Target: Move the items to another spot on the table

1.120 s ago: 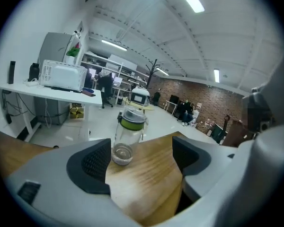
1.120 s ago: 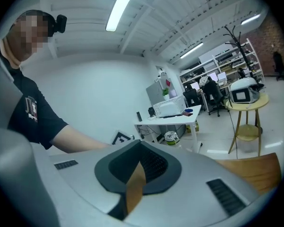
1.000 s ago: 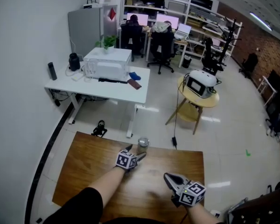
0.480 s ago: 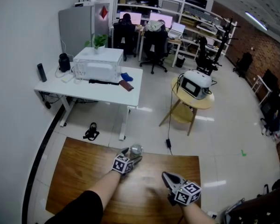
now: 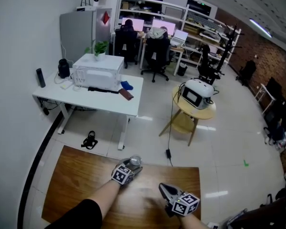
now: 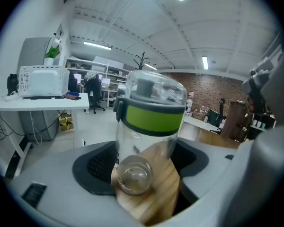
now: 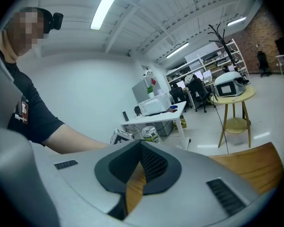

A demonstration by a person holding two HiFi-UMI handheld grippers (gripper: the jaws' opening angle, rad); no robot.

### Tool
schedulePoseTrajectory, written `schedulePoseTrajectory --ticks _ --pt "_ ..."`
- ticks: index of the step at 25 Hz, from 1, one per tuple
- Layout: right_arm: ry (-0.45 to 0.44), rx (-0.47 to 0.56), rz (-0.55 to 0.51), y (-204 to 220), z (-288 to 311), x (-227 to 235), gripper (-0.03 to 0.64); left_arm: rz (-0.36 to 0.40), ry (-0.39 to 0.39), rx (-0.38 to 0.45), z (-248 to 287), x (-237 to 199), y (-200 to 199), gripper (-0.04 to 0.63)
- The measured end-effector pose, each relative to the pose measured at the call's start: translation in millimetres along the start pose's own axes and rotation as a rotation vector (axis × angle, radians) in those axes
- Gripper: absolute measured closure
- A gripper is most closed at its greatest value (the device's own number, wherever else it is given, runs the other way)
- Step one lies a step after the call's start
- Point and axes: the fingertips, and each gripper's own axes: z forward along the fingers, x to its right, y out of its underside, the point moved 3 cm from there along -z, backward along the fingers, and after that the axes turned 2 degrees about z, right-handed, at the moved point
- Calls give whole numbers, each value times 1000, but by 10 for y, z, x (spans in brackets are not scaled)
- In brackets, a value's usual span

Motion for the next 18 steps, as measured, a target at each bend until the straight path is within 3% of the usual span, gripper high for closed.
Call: schedulePoseTrajectory --ticks 8,14,18 --pt "-19 -3 -3 81 -202 -103 626 19 56 83 -350 441 -317 247" --pt "-54 -15 -27 210 -449 -295 626 67 70 89 -849 923 -285 247" --pt "-28 -17 -29 343 -679 -588 626 70 93 73 -1280 1217 -93 247"
